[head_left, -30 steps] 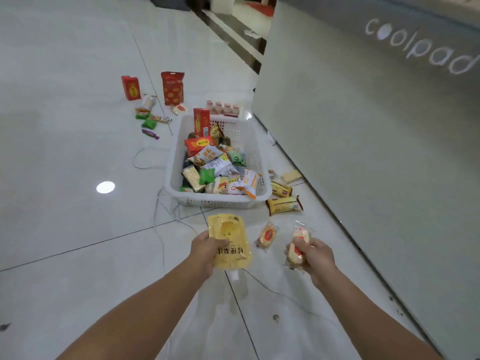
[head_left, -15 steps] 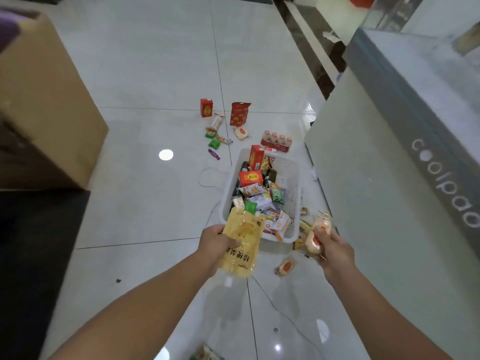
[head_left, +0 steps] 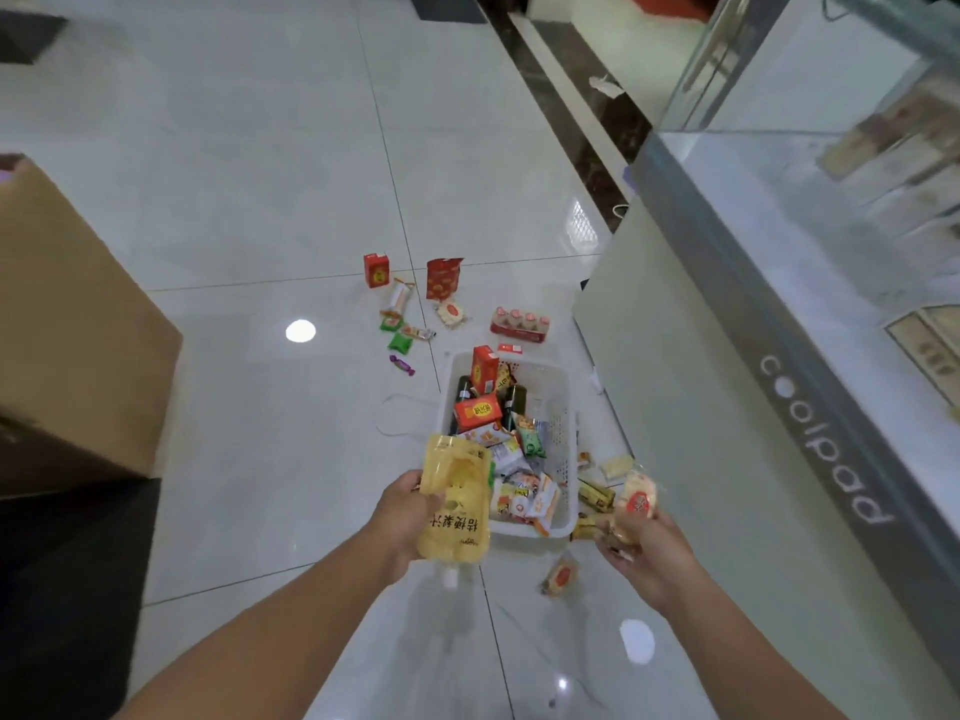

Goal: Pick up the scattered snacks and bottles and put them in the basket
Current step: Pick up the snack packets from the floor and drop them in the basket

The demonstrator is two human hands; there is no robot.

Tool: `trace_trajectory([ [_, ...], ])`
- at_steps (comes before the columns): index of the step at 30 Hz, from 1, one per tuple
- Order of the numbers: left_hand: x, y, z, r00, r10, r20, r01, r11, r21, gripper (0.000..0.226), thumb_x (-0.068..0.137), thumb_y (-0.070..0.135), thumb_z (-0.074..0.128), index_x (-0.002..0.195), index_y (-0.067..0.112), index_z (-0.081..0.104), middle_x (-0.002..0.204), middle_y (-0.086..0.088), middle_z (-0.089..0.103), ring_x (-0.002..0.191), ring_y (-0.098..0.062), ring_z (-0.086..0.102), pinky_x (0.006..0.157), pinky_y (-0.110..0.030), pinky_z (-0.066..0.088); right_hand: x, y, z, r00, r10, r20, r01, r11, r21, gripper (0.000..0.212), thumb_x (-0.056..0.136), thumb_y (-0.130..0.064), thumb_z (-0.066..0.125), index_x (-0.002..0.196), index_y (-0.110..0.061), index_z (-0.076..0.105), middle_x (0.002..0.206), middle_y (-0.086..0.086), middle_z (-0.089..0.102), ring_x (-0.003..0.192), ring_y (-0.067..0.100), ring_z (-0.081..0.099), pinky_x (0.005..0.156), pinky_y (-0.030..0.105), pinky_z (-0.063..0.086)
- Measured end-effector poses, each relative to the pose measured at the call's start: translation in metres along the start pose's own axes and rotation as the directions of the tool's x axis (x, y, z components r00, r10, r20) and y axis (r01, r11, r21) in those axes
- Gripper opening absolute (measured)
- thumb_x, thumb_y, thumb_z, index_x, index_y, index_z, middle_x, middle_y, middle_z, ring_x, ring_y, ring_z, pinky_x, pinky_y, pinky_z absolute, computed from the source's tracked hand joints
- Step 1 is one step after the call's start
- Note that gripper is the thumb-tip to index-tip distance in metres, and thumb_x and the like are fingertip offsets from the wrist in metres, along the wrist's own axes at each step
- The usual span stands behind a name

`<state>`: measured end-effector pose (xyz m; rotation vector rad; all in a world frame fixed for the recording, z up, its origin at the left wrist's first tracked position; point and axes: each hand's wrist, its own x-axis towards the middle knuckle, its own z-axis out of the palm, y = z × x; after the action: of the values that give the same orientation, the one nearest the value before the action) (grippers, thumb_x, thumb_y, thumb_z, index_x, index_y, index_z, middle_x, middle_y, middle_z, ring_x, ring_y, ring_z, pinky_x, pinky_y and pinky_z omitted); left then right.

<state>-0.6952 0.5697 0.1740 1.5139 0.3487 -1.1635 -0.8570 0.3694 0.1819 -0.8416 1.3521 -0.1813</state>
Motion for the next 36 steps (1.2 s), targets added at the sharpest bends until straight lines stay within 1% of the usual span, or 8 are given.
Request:
trace_trajectory([
  [7, 0.065, 0.005, 0.042, 0.991, -0.121, -0.055, 0.122, 0.992, 0.018, 0.034, 0.09, -0.009, 0.048, 0.117, 0.011, 0.055, 0.108, -0.014, 0.064, 0.099, -0.035, 0.062, 0.076, -0.047, 0.056, 0.079, -0.005, 0.007, 0.992, 0.119, -0.048, -0.126, 0.977, -0.172, 0.04, 0.084, 0.016, 0.055, 0.123, 0.008, 0.052, 0.097, 0.024, 0.062, 0.073, 0.03, 0.059, 0.068, 0.037, 0.053],
  [10, 0.109, 0.025, 0.067, 0.99, -0.111, -0.087, 0.112, 0.994, 0.002, 0.036, 0.089, -0.009, 0.048, 0.119, 0.009, 0.056, 0.106, -0.014, 0.064, 0.098, -0.034, 0.061, 0.068, -0.04, 0.054, 0.134, -0.03, 0.027, 0.993, 0.112, -0.043, -0.119, 0.966, -0.231, 0.037, 0.082, 0.013, 0.061, 0.118, 0.012, 0.054, 0.101, 0.027, 0.063, 0.074, 0.03, 0.061, 0.06, 0.035, 0.055],
  [15, 0.173, 0.059, 0.111, 0.985, -0.115, -0.13, 0.1, 0.988, -0.115, 0.035, 0.092, -0.008, 0.046, 0.119, 0.012, 0.056, 0.105, -0.015, 0.063, 0.084, -0.03, 0.062, 0.061, -0.036, 0.054, 0.196, -0.068, 0.063, 0.992, 0.12, -0.039, -0.126, 0.961, -0.245, 0.032, 0.083, 0.009, 0.062, 0.114, 0.01, 0.055, 0.105, 0.024, 0.063, 0.081, 0.03, 0.063, 0.064, 0.035, 0.057],
  [20, 0.224, 0.092, 0.142, 0.99, -0.052, -0.134, 0.041, 0.996, -0.078, 0.042, 0.092, -0.008, 0.048, 0.129, 0.011, 0.053, 0.111, -0.012, 0.06, 0.1, -0.032, 0.057, 0.086, -0.048, 0.052, 0.238, -0.102, 0.092, 0.996, 0.093, 0.011, -0.086, 0.953, -0.291, 0.038, 0.085, 0.001, 0.063, 0.121, 0.003, 0.052, 0.113, 0.019, 0.063, 0.088, 0.026, 0.063, 0.087, 0.041, 0.054],
  [24, 0.241, 0.11, 0.155, 0.999, 0.016, 0.032, -0.019, 0.995, 0.096, 0.079, 0.089, 0.004, 0.061, 0.15, 0.028, 0.018, 0.148, -0.004, 0.038, 0.132, -0.03, 0.04, 0.104, -0.048, 0.037, 0.261, -0.115, 0.098, 0.998, 0.035, -0.049, -0.053, 0.895, -0.443, 0.075, 0.084, -0.03, 0.069, 0.145, -0.016, 0.028, 0.143, 0.013, 0.042, 0.127, 0.033, 0.046, 0.107, 0.047, 0.037],
  [27, 0.245, 0.103, 0.152, 0.998, 0.038, 0.057, -0.046, 0.989, 0.143, 0.098, 0.082, 0.007, 0.071, 0.152, 0.029, 0.006, 0.156, -0.003, 0.023, 0.142, -0.028, 0.026, 0.112, -0.047, 0.024, 0.265, -0.112, 0.086, 0.994, 0.014, -0.106, -0.064, 0.867, -0.494, 0.078, 0.086, -0.038, 0.064, 0.148, -0.015, 0.022, 0.15, 0.013, 0.033, 0.133, 0.035, 0.039, 0.107, 0.045, 0.034],
  [32, 0.233, 0.072, 0.129, 0.999, 0.009, 0.046, -0.017, 0.983, 0.183, 0.1, 0.08, 0.002, 0.072, 0.152, 0.03, 0.008, 0.156, -0.007, 0.024, 0.141, -0.028, 0.027, 0.11, -0.042, 0.029, 0.245, -0.091, 0.055, 0.983, -0.03, -0.183, -0.058, 0.887, -0.459, 0.067, 0.091, -0.029, 0.059, 0.146, -0.009, 0.026, 0.147, 0.016, 0.036, 0.131, 0.036, 0.04, 0.106, 0.044, 0.035],
  [36, 0.199, 0.044, 0.105, 0.99, 0.054, 0.131, -0.082, 0.971, 0.224, 0.104, 0.077, 0.004, 0.075, 0.151, 0.034, 0.011, 0.155, -0.004, 0.026, 0.138, -0.026, 0.032, 0.111, -0.045, 0.032, 0.2, -0.066, 0.031, 0.977, -0.077, -0.199, -0.019, 0.897, -0.442, 0.069, 0.089, -0.031, 0.061, 0.145, -0.008, 0.027, 0.146, 0.017, 0.037, 0.131, 0.036, 0.04, 0.107, 0.045, 0.037],
])
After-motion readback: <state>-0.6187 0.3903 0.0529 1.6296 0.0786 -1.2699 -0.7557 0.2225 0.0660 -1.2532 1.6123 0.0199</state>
